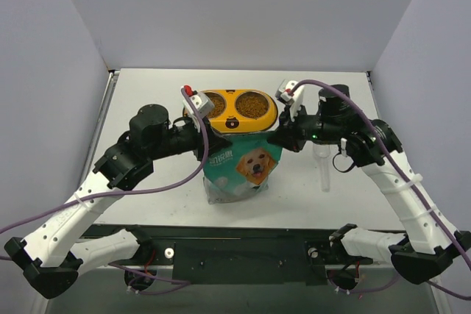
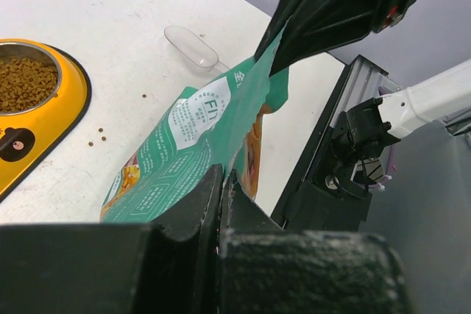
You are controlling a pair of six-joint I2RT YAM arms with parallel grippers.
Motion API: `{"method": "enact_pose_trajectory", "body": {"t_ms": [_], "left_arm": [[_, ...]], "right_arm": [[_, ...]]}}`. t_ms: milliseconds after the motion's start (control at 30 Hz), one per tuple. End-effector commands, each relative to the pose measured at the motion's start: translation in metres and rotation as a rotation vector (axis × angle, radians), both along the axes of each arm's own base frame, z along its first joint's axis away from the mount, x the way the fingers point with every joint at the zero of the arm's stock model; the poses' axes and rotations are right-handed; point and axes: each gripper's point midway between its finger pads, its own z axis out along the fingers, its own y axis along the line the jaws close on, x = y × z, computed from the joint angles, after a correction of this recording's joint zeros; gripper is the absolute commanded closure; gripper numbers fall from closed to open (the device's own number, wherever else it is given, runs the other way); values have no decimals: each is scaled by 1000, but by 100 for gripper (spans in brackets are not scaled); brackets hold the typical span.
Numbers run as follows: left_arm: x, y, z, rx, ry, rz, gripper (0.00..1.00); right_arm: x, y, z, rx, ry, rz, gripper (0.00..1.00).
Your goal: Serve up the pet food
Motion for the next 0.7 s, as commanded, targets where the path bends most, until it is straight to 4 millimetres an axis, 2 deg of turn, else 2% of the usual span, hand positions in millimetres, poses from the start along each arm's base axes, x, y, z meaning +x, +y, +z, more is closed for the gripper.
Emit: {"method": "enact_pose_trajectory", "body": {"t_ms": [0,100,267,300,333,367,400,433,533,567,667], "left_arm": [[11,46,26,-37,-48,136,100],[6,42,24,-44,-38,95,100],[-1,29,27,-87,-14,12,100],[-2,28,29,-98,-13,2,100],[-3,26,28,-104,-2,-8,100],[-4,24,30,-114,-3,-18,100],[-6,23,29,-118,6,-31,100],[-7,23,30,-122,6,-34,100],[-9,22,30,-122,15,-45,100],[-10,22,29,-118,21,-48,100],[-11,24,29,-113,30,-39,100]], "right_arm": [[30,-118,-13,-220,-91,-470,100],[25,-108,-4,-182,-85,-441,100],[18,-70,6,-133,-28,-344,98],[13,-61,15,-91,-14,-299,91],[11,-56,21,-67,-10,-276,76],[3,-44,26,-26,7,-207,70],[3,-37,31,13,3,-187,45],[-4,-28,35,54,12,-132,34],[0,-6,42,114,-40,-67,27],[1,1,40,94,-43,-58,26],[10,18,53,109,-70,-34,25]]}}
